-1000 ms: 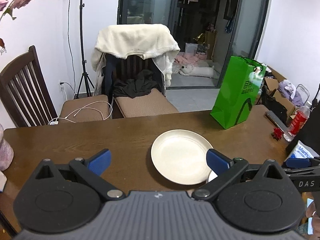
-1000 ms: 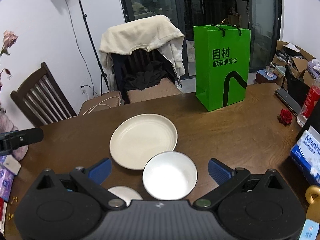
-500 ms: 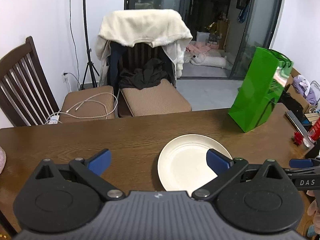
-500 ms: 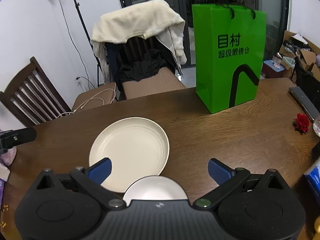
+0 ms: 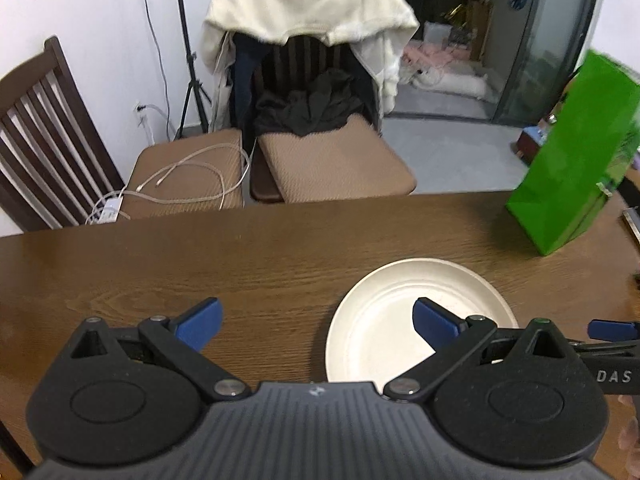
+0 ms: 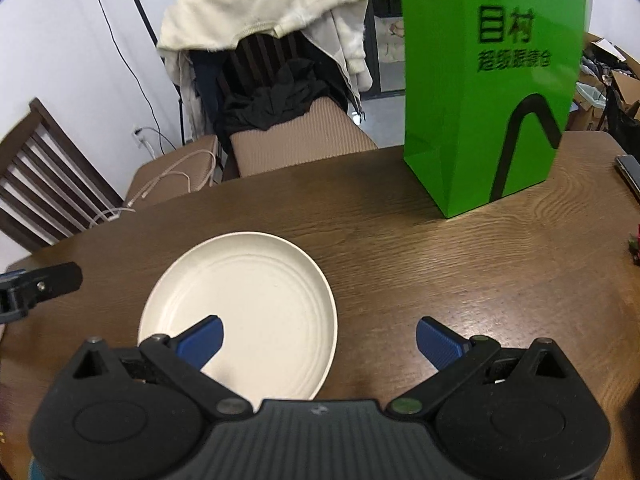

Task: Organize plates and bowls
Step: 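Move both open grippers forward past the bowls toward the remaining cream plate, then close both grippers on the rim of the last cream plate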

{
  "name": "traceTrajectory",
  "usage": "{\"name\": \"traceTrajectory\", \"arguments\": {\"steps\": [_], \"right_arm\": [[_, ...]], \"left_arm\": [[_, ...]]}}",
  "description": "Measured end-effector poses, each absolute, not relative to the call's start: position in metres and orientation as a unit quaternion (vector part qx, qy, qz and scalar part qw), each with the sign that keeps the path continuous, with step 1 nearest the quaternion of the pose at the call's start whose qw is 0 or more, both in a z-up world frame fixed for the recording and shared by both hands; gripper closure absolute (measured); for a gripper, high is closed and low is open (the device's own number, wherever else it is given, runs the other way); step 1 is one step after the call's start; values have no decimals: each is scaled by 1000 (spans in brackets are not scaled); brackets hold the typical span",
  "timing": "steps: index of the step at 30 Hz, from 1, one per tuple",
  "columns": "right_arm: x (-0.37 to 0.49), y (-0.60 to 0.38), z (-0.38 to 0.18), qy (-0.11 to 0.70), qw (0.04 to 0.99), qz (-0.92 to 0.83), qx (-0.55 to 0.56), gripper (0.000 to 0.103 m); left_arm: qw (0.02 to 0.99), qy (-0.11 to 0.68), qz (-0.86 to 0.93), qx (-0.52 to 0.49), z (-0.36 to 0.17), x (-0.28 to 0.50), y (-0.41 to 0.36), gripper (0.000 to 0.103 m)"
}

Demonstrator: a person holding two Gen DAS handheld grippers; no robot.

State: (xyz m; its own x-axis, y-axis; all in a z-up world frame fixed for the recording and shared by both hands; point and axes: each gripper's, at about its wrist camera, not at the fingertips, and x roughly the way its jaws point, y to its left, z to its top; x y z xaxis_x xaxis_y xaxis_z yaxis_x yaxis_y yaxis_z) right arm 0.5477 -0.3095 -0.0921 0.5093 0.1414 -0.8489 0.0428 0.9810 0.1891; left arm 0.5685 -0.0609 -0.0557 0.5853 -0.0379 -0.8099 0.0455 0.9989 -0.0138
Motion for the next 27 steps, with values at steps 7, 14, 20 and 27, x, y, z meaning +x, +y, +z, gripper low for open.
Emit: {"name": "traceTrajectory", "arguments": {"steps": [7,14,20,27], "right_arm": [[565,-306,-118,515,853,21,85,0],[572,-312,-134,521,849,18,90,8],[577,-311,-148,534,840,20,91,22],[581,-307,-161,554,827,29,92,49]], "left_arm": [[874,485,-23,1,-90,582,-63,0],[859,512,-17,-2,-116,587,-65,1],[849,527,-17,-5,-127,590,-64,11],[834,552,-25,-13,-141,590,-64,29]]}}
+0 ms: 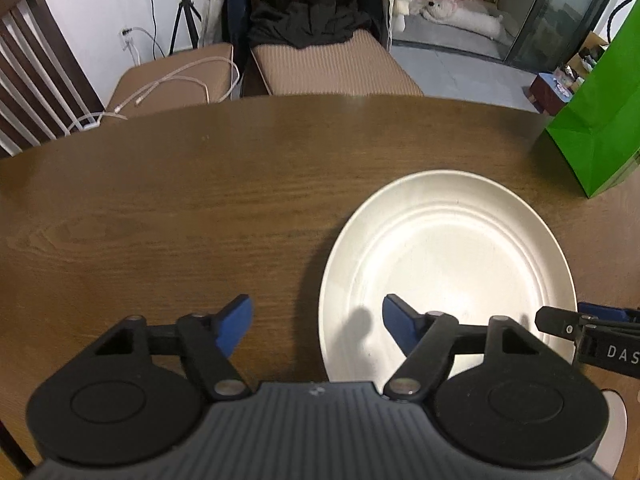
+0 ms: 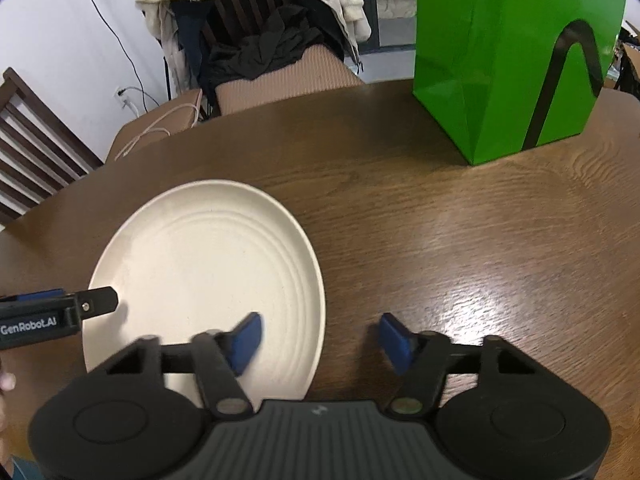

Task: Organize plates and bowls
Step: 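Close both grippers on the rim of the last cream plate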

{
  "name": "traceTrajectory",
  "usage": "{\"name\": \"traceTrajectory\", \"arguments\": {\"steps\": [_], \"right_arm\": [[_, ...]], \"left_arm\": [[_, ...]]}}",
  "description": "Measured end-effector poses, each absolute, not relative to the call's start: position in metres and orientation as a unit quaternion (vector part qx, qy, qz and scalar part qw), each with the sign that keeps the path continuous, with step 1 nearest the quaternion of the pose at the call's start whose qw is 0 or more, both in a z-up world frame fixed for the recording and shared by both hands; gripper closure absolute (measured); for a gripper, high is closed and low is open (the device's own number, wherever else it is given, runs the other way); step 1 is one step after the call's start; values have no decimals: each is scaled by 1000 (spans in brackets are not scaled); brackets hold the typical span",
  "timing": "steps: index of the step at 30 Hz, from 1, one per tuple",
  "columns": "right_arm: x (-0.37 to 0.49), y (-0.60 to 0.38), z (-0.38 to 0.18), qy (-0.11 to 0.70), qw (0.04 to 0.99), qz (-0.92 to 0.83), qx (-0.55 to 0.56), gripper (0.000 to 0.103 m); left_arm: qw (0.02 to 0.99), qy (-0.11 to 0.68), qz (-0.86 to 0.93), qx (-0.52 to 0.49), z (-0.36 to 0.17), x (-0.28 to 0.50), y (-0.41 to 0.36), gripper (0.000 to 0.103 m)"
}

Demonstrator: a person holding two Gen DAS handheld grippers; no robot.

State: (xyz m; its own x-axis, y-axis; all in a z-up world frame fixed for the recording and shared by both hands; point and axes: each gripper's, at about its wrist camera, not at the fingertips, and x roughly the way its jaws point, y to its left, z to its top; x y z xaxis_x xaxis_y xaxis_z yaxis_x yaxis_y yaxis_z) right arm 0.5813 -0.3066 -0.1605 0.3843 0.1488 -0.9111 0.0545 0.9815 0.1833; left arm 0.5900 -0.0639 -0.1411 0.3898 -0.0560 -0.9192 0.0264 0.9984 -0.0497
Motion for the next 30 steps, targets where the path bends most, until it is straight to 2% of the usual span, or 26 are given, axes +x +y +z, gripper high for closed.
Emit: {"name": "traceTrajectory", "arguments": {"steps": [2,4,5,8,10,12,14,19,20,30], "right_arm": [[582,-306,-166,564,820,25,92,52],[580,-307,-167,563,821,23,91,53],[580,-307,-167,563,821,22,92,55],[579,-308,-167,564,821,21,89,66],[579,-308,-166,566,819,26,96,76],[577,-308,-165,567,816,38,107,87],[576,-306,-165,566,816,44,108,89],[577,-305,-165,558,821,44,112,91],[576,-306,-165,553,824,47,116,95],[573,-301,-166,534,837,54,102,94]], "left_arm": [[830,557,-24,-19,-146,590,-63,30],[827,562,-24,-21,-149,592,-62,36],[824,565,-25,-22,-150,592,-62,43],[824,565,-24,-24,-151,591,-63,46],[824,566,-24,-29,-151,592,-63,52],[823,566,-28,-32,-150,593,-63,66],[822,566,-42,-41,-149,592,-64,79],[829,558,-22,-30,-149,593,-67,80],[830,557,-22,-31,-149,593,-67,80],[838,545,-11,-16,-145,594,-70,81]]}}
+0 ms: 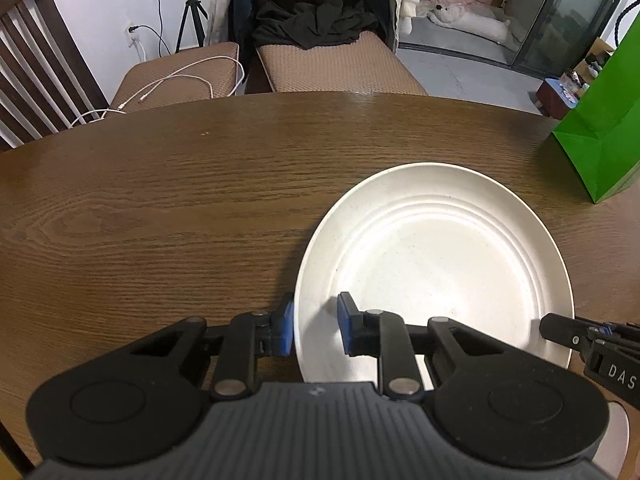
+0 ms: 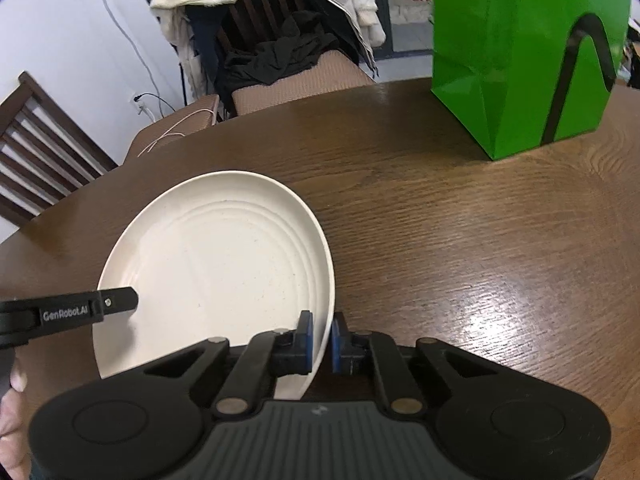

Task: Organize plates and bowls
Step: 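Close both grippers on the rim of the last cream plate, then lift the cream plate with both grippers and tilt it upright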

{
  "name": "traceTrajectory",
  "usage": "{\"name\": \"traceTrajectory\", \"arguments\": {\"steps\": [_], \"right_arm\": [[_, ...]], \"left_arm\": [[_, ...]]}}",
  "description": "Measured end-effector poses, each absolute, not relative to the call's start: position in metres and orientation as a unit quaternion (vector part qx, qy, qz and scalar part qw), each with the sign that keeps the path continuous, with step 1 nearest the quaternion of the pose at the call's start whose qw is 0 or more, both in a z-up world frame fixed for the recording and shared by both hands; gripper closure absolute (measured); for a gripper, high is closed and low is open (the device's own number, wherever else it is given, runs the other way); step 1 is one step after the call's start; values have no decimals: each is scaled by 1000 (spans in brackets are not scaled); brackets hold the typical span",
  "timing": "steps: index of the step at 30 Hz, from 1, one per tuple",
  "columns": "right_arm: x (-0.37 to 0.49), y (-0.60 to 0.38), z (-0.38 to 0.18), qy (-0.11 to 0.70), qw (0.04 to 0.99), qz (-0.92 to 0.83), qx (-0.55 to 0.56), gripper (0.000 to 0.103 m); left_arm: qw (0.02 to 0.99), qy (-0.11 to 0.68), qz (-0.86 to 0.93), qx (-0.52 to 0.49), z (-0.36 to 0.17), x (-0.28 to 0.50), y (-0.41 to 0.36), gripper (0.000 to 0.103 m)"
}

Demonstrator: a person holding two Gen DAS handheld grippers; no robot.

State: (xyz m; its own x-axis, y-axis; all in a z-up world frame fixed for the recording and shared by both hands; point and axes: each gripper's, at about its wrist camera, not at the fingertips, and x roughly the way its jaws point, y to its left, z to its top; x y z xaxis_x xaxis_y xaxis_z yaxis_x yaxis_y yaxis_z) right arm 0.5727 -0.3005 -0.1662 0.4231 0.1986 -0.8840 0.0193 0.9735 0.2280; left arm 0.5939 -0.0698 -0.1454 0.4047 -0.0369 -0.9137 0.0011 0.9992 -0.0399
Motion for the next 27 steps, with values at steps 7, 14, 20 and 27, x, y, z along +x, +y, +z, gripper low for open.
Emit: {"name": "traceTrajectory", "arguments": {"steps": [7,14,20,27], "right_arm": [[570,-298,-165,530,840,57,98,94],[563,-300,-155,515,849,59,100,94],[558,-295,-138,503,856,62,101,94],[552,-285,-115,490,863,70,100,94]], "left_arm": [[844,536,-9,-12,-141,593,-69,81],[854,520,-9,-10,-127,591,-65,81],[861,508,-7,-14,-108,581,-60,80],[870,493,-2,-16,-84,572,-52,80]]}}
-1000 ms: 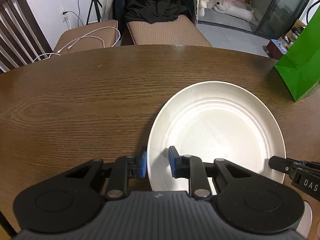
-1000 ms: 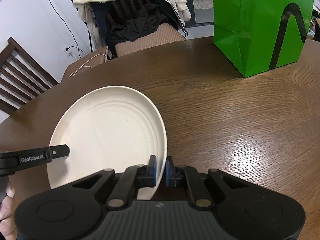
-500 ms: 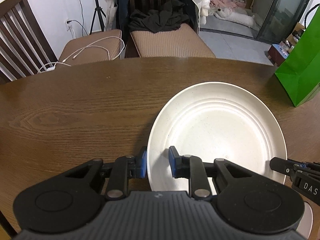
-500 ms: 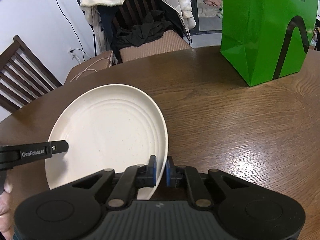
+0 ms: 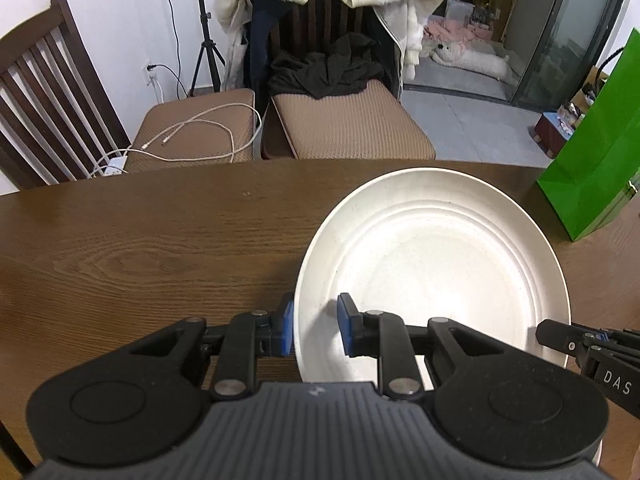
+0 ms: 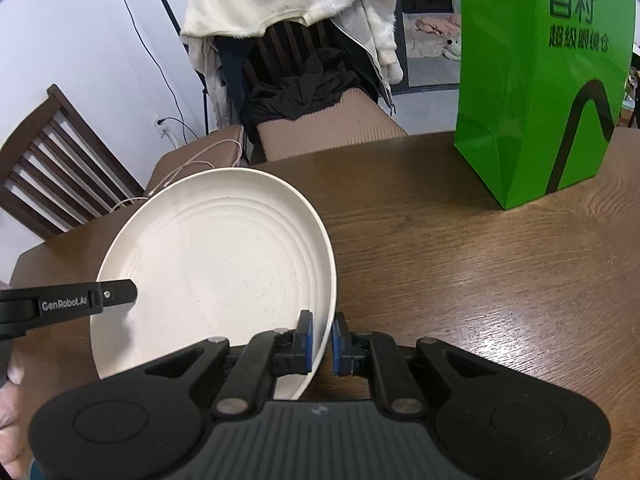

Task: Organize plates and bowls
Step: 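Lift the cream plate with both grippers and tilt it upright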

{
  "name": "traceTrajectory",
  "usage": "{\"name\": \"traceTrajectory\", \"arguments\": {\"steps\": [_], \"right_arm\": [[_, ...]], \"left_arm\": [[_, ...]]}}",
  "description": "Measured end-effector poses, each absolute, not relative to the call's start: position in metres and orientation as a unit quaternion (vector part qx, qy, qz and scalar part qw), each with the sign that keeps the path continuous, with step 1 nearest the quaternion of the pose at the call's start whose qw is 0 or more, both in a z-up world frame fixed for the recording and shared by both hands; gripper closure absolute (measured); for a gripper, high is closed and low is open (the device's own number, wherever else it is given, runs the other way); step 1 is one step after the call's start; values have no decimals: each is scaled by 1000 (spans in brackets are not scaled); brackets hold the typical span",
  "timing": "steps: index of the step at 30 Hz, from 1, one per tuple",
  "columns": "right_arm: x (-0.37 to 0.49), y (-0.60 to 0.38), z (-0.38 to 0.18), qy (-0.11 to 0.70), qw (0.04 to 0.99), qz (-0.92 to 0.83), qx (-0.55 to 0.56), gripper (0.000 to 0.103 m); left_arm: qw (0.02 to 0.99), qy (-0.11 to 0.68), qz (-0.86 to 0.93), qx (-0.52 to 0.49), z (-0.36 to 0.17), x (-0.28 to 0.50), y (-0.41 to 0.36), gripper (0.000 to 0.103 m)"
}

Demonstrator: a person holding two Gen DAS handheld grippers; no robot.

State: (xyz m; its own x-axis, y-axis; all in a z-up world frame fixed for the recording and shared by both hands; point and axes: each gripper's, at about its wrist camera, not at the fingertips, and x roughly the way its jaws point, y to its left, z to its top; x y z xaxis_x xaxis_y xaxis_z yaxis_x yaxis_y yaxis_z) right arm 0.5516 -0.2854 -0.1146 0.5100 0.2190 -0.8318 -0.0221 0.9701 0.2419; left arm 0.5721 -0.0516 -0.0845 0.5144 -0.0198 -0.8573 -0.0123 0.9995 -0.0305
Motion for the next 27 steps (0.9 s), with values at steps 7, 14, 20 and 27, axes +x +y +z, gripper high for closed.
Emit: {"name": "traceTrajectory", "arguments": {"steps": [7,14,20,27], "right_arm": [[545,-278,-96,480,868,74,99,94],[536,-273,-79,471,873,75,98,94],[526,-268,-71,470,874,75,99,94],[514,-262,-62,468,875,76,99,94]], "left_arm": [[876,483,0,-18,-65,563,-45,80],[880,475,-2,-15,-50,552,-42,80],[881,472,-4,-13,-43,545,-38,80],[884,467,-7,-13,-33,531,-30,80]]}}
